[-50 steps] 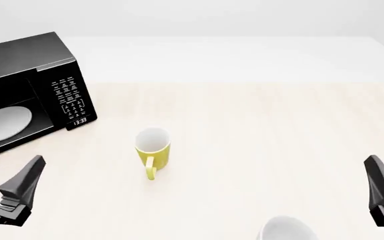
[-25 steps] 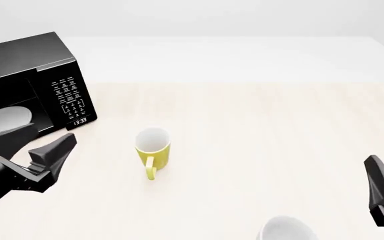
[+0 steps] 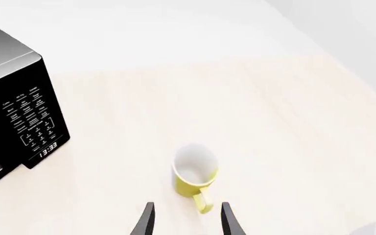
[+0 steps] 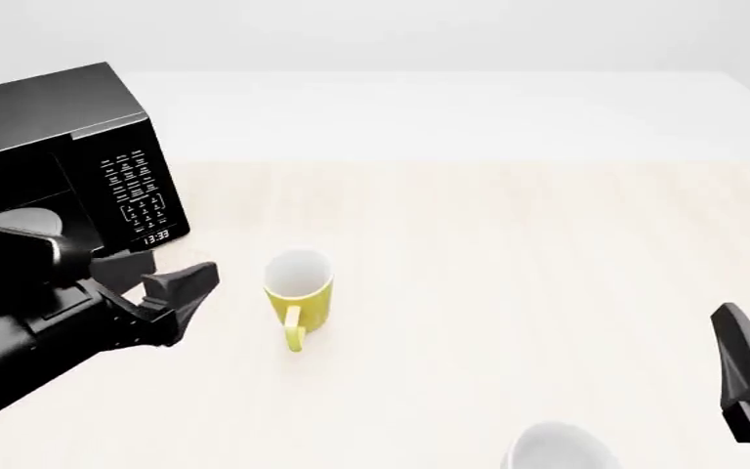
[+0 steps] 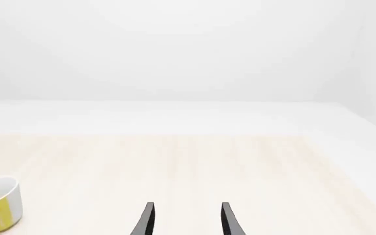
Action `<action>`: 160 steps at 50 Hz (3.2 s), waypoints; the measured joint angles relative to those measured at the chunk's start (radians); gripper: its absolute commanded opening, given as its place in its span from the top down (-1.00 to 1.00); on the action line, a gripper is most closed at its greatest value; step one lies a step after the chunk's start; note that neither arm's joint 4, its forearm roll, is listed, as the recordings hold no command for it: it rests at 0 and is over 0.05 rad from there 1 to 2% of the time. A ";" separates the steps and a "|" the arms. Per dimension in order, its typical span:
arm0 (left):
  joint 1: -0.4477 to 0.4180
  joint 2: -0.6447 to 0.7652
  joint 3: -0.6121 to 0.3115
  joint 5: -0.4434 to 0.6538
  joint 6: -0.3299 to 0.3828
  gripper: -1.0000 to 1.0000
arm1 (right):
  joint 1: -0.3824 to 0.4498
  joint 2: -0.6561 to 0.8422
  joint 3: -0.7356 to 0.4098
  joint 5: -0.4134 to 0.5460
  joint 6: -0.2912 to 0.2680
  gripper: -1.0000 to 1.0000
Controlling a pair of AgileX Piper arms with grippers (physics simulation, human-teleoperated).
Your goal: Put the yellow and white mug in the microwave and close it.
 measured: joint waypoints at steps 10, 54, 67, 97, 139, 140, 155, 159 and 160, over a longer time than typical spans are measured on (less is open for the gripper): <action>-0.024 0.126 -0.016 -0.049 -0.051 -1.00 | 0.000 0.000 0.000 0.000 0.000 -1.00; -0.085 0.515 -0.070 -0.233 -0.179 -1.00 | 0.000 0.000 0.000 0.000 0.000 -1.00; -0.098 0.598 -0.075 -0.275 -0.206 -1.00 | 0.000 0.000 0.000 0.000 0.000 -1.00; -0.122 0.823 -0.104 -0.363 -0.269 -1.00 | 0.000 0.000 0.000 0.000 0.000 -1.00; -0.093 0.694 -0.043 -0.328 -0.265 1.00 | 0.000 0.000 0.000 0.000 0.000 -1.00; -0.090 0.683 -0.040 -0.324 -0.262 1.00 | 0.000 0.000 0.000 0.000 0.000 -1.00; -0.010 0.518 -0.006 -0.249 -0.189 1.00 | 0.000 0.000 0.000 0.000 0.000 -1.00; 0.028 0.482 -0.002 -0.232 -0.161 1.00 | 0.000 0.000 0.000 0.000 0.000 -1.00; 0.039 0.474 -0.002 -0.229 -0.153 1.00 | 0.000 0.000 0.000 0.000 0.000 -1.00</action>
